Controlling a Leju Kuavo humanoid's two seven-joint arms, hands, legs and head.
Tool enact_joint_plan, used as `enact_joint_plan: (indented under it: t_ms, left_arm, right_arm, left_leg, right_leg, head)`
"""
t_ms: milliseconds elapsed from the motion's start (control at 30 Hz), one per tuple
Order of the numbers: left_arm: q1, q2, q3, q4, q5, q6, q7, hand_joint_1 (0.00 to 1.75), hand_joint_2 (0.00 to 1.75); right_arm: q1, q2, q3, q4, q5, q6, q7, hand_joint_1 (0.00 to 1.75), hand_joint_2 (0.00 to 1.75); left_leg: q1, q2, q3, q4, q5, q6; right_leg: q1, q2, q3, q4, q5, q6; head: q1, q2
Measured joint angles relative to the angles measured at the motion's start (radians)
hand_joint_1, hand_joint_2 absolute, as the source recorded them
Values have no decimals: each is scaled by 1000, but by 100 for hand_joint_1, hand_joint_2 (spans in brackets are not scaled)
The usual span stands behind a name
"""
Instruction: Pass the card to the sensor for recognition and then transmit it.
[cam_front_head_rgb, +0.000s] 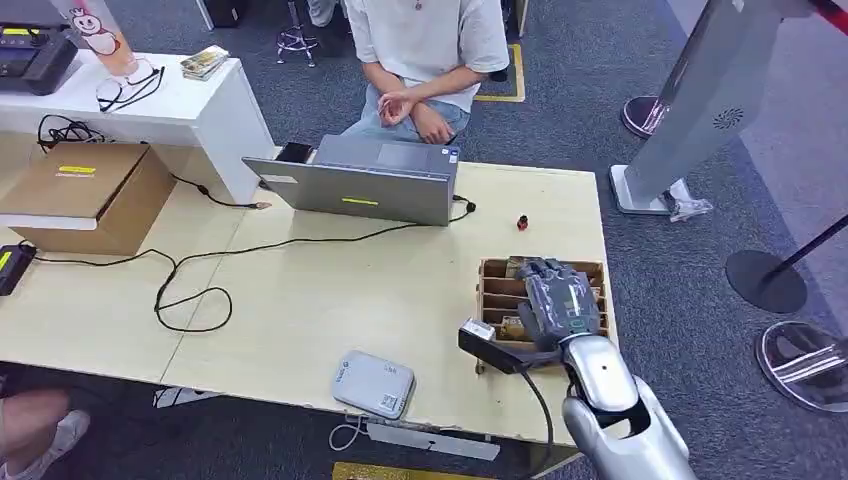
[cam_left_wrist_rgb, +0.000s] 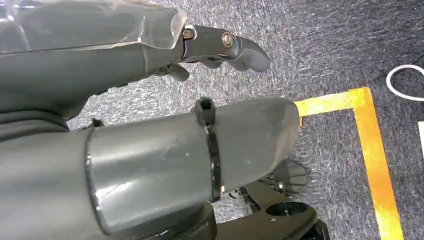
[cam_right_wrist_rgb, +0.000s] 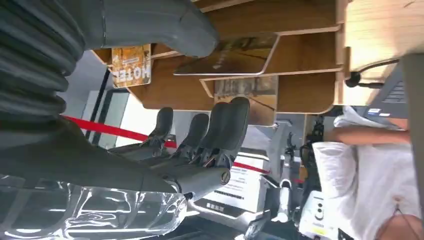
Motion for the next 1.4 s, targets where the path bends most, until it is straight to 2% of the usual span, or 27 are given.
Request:
enact_joint_plan:
  t_ms: [33, 467, 633, 667, 700, 967, 1133, 1333, 1400]
  left_arm:
    - [0, 0, 0, 0, 0, 0, 0, 0, 0]
    - [0, 0, 0, 0, 3, 6, 0, 0, 0]
    - [0, 0, 0, 0, 5, 7, 0, 0, 0]
    - [0, 0, 0, 0, 5, 7, 0, 0, 0]
    - [0, 0, 0, 0, 5, 7, 0, 0, 0]
    - [0, 0, 0, 0, 8, 9, -1, 0, 0]
    - [0, -1, 0, 0, 8, 9, -1, 0, 0]
    - [0, -2, 0, 0, 8, 9, -1, 0, 0]
    - [0, -2, 0, 0, 8, 9, -2, 0, 0]
  right_arm:
    - [1, 0, -1, 1, 0, 0, 1, 87, 175]
    - [1, -1, -14, 24, 0, -3, 0, 93, 175]
    - [1, -1, -15, 29, 1, -4, -6, 112, 175]
    - [1, -1, -15, 29, 1, -4, -6, 131, 175]
    - [1, -1, -15, 30, 1, -4, -8, 134, 175]
    - [1, -1, -14, 32, 1, -5, -12, 143, 175]
    - [1, -1, -14, 32, 1, -5, -12, 136, 175]
    - [1, -1, -14, 32, 1, -4, -12, 141, 175]
    - [2, -1, -14, 32, 1, -4, -12, 148, 175]
  left_leg:
    - [0, 0, 0, 0, 0, 0]
    - [0, 0, 0, 0, 0, 0]
    - [0, 0, 0, 0, 0, 0]
    - [0, 0, 0, 0, 0, 0]
    - [0, 0, 0, 0, 0, 0]
    - [0, 0, 0, 0, 0, 0]
    - [0, 0, 0, 0, 0, 0]
    - [0, 0, 0, 0, 0, 0]
    - [0, 0, 0, 0, 0, 0]
  right_leg:
    - [0, 0, 0, 0, 0, 0]
    - [0, 0, 0, 0, 0, 0]
    - [0, 0, 0, 0, 0, 0]
    - [0, 0, 0, 0, 0, 0]
    - [0, 0, 0, 0, 0, 0]
    - [0, 0, 0, 0, 0, 0]
    - [0, 0, 0, 0, 0, 0]
    - [0, 0, 0, 0, 0, 0]
    - [0, 0, 0, 0, 0, 0]
  head:
    - [0, 0]
    - [0, 0]
    - [0, 0]
    - [0, 0]
    - [0, 0]
    - [0, 0]
    - [0, 0]
    - [0, 0]
    - [0, 0]
